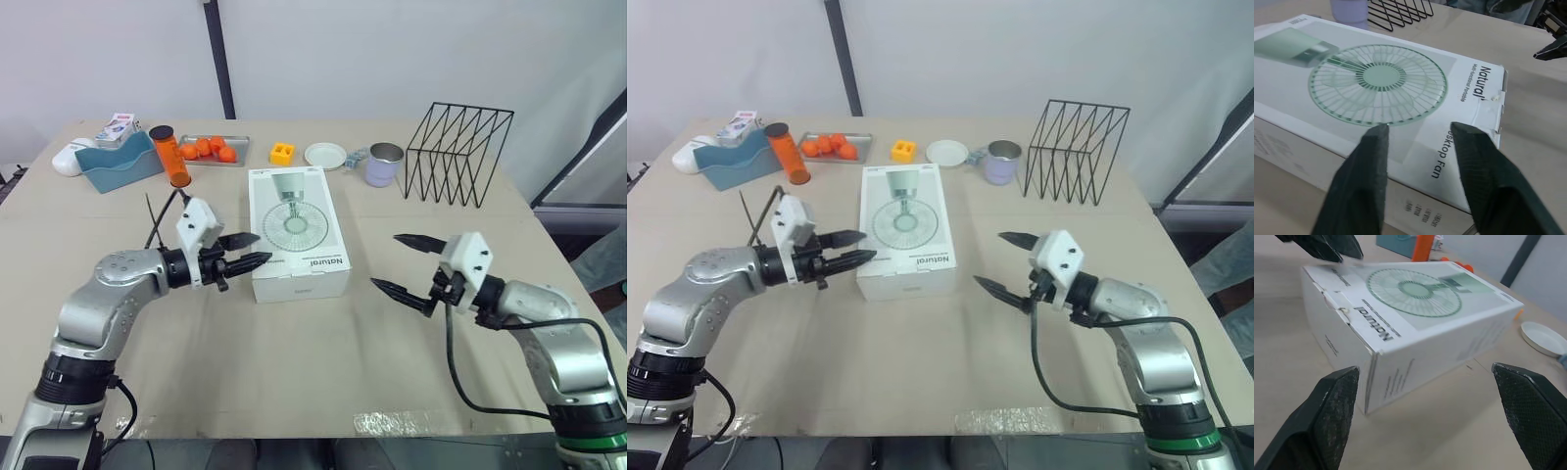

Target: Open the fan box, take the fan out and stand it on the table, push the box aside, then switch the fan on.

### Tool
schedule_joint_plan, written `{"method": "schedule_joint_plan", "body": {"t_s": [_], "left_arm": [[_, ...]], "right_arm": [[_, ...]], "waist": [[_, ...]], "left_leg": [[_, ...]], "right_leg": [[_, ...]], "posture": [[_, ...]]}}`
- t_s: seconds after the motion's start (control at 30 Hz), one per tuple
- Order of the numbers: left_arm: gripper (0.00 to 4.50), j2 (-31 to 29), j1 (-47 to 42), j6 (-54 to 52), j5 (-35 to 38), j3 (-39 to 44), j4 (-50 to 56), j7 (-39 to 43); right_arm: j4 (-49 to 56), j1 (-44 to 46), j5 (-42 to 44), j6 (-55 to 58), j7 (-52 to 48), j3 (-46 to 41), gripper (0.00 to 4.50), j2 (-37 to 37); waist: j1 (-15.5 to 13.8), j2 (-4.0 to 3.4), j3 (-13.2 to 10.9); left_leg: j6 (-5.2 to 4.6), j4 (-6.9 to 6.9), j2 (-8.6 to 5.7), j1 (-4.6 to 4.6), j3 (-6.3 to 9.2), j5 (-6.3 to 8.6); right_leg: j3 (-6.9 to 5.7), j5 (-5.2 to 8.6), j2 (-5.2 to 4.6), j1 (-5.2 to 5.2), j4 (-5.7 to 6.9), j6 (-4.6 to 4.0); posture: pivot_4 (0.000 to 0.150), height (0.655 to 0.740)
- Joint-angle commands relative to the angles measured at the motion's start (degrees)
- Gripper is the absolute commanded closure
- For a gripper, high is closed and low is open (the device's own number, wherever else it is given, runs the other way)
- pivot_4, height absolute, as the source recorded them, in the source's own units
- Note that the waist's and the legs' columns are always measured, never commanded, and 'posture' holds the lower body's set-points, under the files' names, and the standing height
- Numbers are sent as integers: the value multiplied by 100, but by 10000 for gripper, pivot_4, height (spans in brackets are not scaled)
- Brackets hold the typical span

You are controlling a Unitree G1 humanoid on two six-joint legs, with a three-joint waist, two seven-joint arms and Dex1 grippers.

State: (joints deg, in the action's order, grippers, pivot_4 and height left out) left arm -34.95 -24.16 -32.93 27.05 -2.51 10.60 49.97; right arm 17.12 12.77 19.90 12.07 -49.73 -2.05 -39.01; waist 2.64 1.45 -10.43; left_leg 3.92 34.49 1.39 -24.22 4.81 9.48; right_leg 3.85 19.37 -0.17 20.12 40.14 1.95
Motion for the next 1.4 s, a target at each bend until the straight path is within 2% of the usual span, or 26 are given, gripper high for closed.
{"method": "schedule_joint_plan", "body": {"t_s": [0.03,0.1,0.33,0.5,0.67,1.4], "left_arm": [[38946,-35,-43,14,-201,-154,40,-19],[44680,-2,-9,-20,-254,-214,38,-30],[44680,67,32,-58,-426,-382,6,-79],[44680,63,44,-425,-79,-319,289,77],[44680,-50,114,-504,-192,-458,350,128],[44680,15,131,-389,-522,-607,15,-80]], "right_arm": [[363,247,-64,166,90,148,0,13],[423,374,-129,271,148,293,0,61],[464,713,-441,429,276,781,0,291],[342,961,-791,387,299,1163,0,425],[196,1202,-1025,362,334,1408,0,595],[-404,1555,-1706,-13,359,1726,0,1043]], "waist": [[-3,0,0],[-4,0,0],[-6,-3,3],[-6,-3,3],[-4,-3,3],[-4,-5,7]], "left_leg": [[0,0,0,-1,0,0],[-1,-1,-1,-1,0,0],[0,1,-1,3,1,0],[0,0,-1,3,1,0],[0,-1,0,3,2,0],[0,0,1,15,1,0]], "right_leg": [[0,0,0,0,0,0],[-1,1,-1,0,-1,1],[-2,0,-2,-3,0,1],[-1,1,-2,-4,0,1],[-2,1,-1,-3,-1,1],[-2,-1,-1,-11,1,-1]], "posture": [[1500,7400],[1500,7400],[1500,7400],[1500,7400],[1500,7400],[1500,7400]]}}
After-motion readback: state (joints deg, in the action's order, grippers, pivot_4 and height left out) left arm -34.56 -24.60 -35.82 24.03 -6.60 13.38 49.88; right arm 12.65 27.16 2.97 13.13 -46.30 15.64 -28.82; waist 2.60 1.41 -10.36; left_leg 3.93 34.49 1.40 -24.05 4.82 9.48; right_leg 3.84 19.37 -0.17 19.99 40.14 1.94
